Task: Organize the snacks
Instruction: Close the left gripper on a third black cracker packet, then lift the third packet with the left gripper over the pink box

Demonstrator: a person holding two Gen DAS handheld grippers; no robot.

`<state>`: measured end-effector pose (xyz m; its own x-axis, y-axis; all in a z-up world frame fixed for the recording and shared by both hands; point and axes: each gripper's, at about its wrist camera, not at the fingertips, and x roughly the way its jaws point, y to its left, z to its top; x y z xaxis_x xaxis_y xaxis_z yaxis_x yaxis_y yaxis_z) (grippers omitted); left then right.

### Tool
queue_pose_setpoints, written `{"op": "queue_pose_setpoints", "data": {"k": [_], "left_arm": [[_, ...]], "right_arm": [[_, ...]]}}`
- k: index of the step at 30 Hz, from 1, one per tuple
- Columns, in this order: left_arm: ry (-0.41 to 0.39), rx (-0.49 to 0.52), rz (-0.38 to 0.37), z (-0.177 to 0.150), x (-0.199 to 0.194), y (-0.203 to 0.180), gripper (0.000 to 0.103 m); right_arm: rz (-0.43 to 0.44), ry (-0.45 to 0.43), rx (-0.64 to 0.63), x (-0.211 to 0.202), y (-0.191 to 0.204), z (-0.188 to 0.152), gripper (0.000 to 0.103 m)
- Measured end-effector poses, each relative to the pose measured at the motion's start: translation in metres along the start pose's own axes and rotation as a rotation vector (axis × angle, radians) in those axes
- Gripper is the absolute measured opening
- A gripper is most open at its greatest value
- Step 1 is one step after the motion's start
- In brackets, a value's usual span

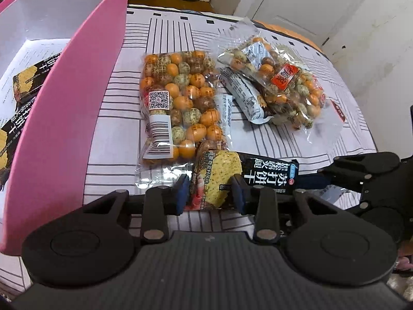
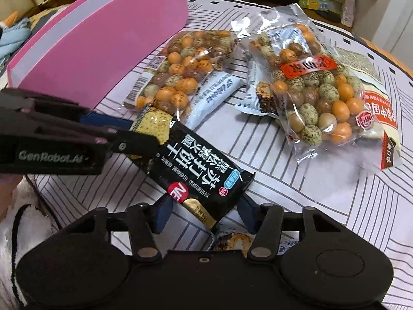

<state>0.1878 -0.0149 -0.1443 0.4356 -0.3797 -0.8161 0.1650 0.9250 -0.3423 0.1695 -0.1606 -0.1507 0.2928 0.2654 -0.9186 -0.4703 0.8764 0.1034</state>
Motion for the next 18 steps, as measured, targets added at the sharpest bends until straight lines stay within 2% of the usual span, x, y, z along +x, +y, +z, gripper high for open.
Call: {"op": "queue_pose_setpoints", "data": {"k": [10,12,15,18], "left_arm": [[0.008,0.002,-0.004,-0.009,0.001,-0.005,0.034],[0.022,-0.013,-0.015,-0.01,0.002,-0.003,0.038],[0.048,-0.029,-0.024,-0.012,0.005,-0.004,0.046],[0.056,-0.04,-0.04,-0.016,0.007,-0.007,0.047]], "right_arm": [[-0.03,-0.006,-0.023,-0.001,0.004,-0.001,0.058],[-0.024,0.003,-0.031,0.0,0.006,-0.001,0.062],[-0.007,0.018,-0.016,0.003,0.007,0.003,0.074],[-0.017,0.017,-0.02,0.003,0.009,0.003,0.076]]}}
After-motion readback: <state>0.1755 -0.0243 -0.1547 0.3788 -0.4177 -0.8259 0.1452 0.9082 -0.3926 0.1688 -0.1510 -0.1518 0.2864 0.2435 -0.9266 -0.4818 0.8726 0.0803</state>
